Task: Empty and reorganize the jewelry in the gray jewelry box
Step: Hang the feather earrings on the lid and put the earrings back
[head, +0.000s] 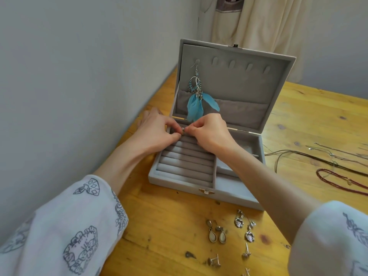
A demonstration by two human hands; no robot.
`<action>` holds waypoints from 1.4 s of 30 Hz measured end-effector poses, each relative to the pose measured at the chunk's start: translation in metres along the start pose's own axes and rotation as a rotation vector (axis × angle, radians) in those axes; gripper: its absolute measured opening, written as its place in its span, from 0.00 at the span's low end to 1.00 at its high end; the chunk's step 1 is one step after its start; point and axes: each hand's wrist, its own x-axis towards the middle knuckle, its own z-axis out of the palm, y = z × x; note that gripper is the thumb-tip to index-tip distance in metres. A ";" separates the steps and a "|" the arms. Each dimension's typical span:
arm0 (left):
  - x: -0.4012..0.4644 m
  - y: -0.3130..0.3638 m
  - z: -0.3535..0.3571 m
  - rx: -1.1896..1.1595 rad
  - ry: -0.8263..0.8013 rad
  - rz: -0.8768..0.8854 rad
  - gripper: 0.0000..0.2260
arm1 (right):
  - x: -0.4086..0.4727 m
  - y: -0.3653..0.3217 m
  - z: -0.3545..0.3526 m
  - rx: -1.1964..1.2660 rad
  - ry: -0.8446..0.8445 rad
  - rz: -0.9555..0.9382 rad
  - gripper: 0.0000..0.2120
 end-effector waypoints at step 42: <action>-0.003 0.007 0.004 0.437 0.184 0.044 0.09 | 0.005 -0.001 0.004 -0.456 -0.015 -0.229 0.07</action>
